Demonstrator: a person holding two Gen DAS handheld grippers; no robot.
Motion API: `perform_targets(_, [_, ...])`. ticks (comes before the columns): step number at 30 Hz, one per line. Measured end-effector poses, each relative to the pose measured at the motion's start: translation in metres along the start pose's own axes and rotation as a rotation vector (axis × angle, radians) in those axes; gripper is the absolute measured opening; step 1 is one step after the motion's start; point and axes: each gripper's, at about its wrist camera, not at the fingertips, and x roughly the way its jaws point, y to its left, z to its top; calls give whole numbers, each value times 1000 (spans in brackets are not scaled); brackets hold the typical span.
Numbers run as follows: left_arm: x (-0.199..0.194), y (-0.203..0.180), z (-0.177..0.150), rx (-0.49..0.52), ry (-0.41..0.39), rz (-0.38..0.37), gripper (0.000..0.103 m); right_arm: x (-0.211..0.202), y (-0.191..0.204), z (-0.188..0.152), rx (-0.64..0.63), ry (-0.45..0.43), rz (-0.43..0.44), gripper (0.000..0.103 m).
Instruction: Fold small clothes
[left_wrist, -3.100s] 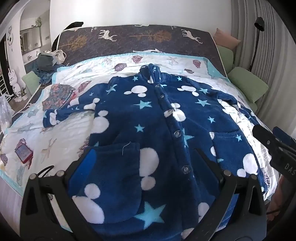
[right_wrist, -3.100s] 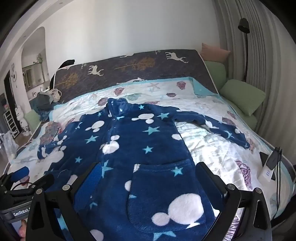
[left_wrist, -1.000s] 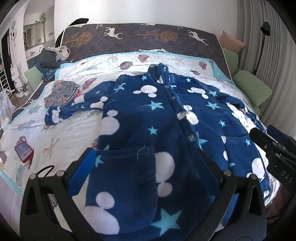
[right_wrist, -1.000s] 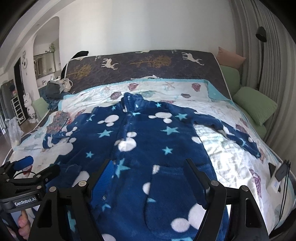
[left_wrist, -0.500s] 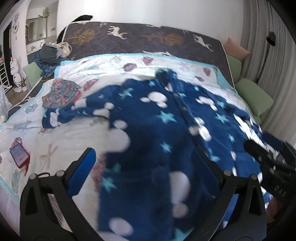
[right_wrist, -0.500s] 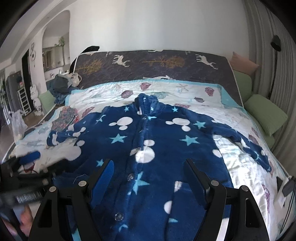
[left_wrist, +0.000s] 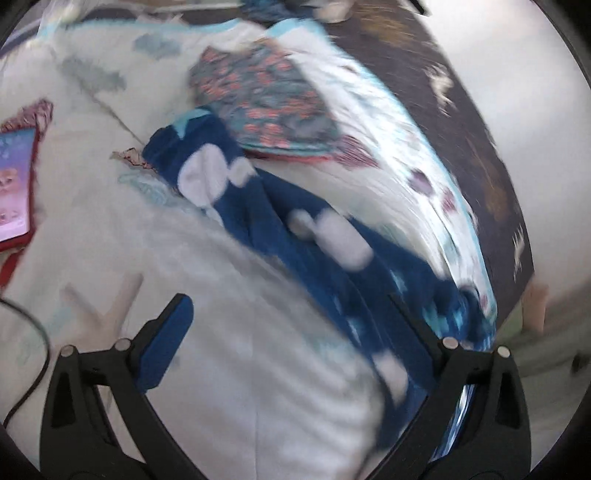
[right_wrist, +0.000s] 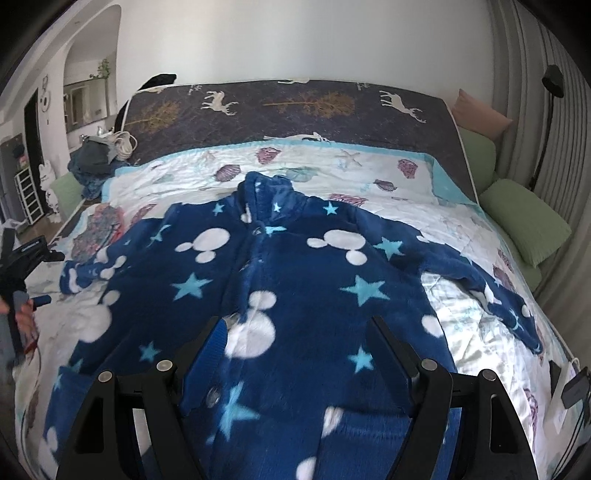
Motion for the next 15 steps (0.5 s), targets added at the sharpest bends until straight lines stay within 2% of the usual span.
perform_targets(3, [34,8,24,-92,39,18,100,10,-1,4,2,9,-10,79])
perform_targets(5, [51,12,33,-164,53,16,92,18,-3,5,12,24,-12,79])
perform_targets(6, [57,14,38,-195,60,-13,88,21,-4,5,14,33,-14,79])
perform_targets(9, [78,16,50,-272,107,-108,61,29,-7,3,13,51,-25,79])
perform_targets(10, [83,15,52,-282,118,-124,45,31,-8,2,14,53,-24,79])
perform_targets(11, [84,13,53,-278,119,-120,29,32,-9,2,16,56,-21,79])
perform_targets(13, [80,4,57,-236,90,-82,10,31,-13,0,23,55,-16,79])
perform_targets(15, [64,-12,58,-178,37,-68,10,29,-18,0,33,50,-12,79])
